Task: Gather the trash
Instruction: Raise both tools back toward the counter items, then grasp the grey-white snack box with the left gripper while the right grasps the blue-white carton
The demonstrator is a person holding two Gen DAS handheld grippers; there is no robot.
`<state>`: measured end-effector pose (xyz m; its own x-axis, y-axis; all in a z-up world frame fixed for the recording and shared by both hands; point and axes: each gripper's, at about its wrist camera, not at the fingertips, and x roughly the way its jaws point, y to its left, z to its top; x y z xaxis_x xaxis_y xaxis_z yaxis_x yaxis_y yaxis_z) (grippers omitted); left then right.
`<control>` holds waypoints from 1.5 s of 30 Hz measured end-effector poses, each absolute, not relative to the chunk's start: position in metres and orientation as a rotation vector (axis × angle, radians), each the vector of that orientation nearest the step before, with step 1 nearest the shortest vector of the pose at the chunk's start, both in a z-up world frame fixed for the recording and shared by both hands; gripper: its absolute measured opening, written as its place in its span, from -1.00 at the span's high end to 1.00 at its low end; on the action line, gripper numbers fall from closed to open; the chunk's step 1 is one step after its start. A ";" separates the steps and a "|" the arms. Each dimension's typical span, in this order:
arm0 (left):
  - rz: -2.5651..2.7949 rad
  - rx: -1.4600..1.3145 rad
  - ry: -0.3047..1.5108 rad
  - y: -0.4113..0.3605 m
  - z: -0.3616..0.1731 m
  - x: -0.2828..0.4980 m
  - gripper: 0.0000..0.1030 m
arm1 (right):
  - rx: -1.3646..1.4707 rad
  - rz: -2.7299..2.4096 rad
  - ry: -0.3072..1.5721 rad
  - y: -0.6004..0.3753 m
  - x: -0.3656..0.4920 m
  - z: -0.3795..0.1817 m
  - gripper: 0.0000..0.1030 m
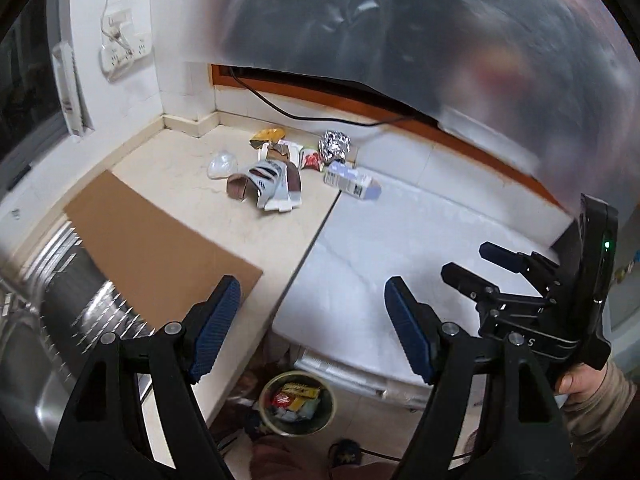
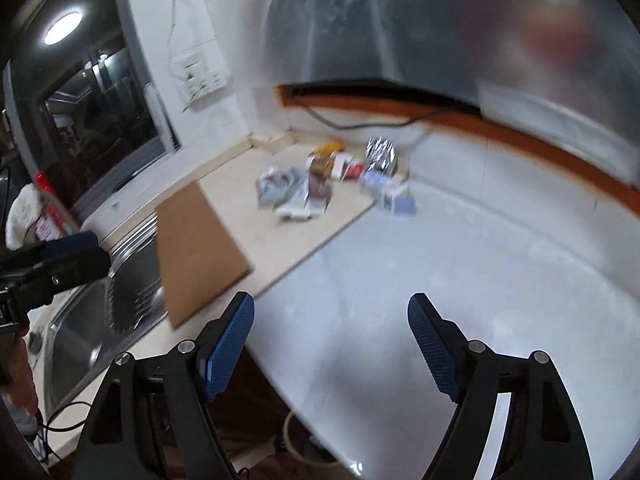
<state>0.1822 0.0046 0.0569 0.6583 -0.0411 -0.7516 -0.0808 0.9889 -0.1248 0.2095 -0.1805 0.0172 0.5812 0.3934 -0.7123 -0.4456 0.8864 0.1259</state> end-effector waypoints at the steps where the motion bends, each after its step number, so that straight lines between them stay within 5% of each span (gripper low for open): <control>1: 0.012 -0.184 0.863 0.016 0.053 0.198 -0.40 | -0.077 0.472 0.811 -0.177 0.222 0.018 -0.57; 12: -0.016 -0.465 0.959 0.110 -0.031 0.336 -0.40 | -0.164 0.340 0.858 -0.142 0.383 -0.017 -0.62; 27: -0.009 -0.615 1.007 0.132 -0.115 0.433 -0.29 | -0.361 0.317 0.929 -0.096 0.515 -0.108 -0.62; 30: -0.013 -0.636 1.013 0.133 -0.125 0.440 -0.14 | -0.409 0.316 0.944 -0.086 0.524 -0.122 -0.62; 33: -0.034 -0.669 1.025 0.133 -0.137 0.446 0.25 | -0.429 0.320 0.960 -0.077 0.531 -0.135 -0.60; 35: -0.047 -0.677 1.027 0.132 -0.141 0.449 0.56 | -0.440 0.338 0.975 -0.072 0.532 -0.142 -0.40; 39: -0.075 -0.663 0.973 0.128 -0.133 0.442 0.82 | -0.512 0.323 0.967 -0.061 0.524 -0.150 0.15; 45: -0.106 -0.613 0.956 0.113 -0.117 0.426 0.85 | -0.464 0.330 1.002 -0.060 0.502 -0.147 0.27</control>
